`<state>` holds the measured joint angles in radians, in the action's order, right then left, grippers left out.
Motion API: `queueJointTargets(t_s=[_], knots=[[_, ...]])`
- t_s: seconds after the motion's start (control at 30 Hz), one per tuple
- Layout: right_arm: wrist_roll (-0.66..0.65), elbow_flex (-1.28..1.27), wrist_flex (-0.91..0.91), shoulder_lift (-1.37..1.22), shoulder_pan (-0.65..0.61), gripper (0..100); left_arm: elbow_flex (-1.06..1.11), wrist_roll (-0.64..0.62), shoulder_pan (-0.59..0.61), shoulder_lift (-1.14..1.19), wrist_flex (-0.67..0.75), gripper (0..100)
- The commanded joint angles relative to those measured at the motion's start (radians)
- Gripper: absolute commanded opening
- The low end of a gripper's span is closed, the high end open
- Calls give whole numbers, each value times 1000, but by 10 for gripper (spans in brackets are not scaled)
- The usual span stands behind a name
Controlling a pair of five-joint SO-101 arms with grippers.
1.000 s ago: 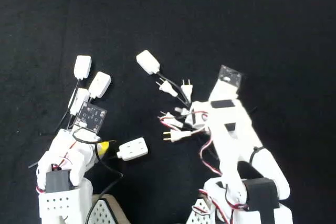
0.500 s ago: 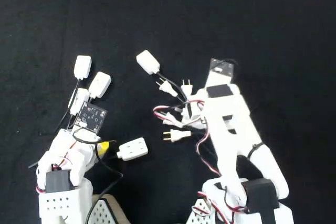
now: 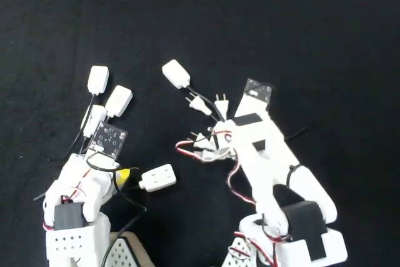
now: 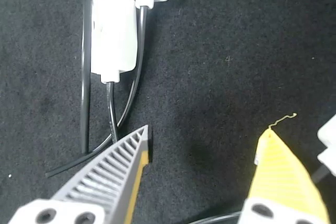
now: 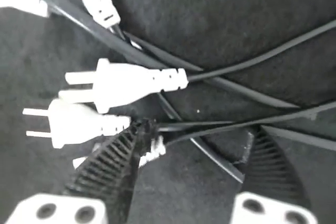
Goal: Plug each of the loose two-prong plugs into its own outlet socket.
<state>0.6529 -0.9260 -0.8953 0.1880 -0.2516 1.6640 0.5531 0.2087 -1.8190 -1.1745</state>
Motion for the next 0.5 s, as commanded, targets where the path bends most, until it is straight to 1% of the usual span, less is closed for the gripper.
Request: queueJointTargets(t_s=[0.0,0.03,0.07,0.13,0.33,0.47], knots=[[0,8,54,-31,0,116,-5,11,-13,-2,-5,322],[-2,16,52,-30,11,68,-5,11,-13,-2,-5,322],[-8,22,51,-25,26,44,-5,11,-13,-2,-5,322],[-32,24,51,-18,60,57,-5,11,-13,-2,-5,322],[-80,67,-9,25,160,40,-5,11,-13,-2,-6,322],[-86,70,-6,65,173,38,-7,11,-13,-2,-6,322]])
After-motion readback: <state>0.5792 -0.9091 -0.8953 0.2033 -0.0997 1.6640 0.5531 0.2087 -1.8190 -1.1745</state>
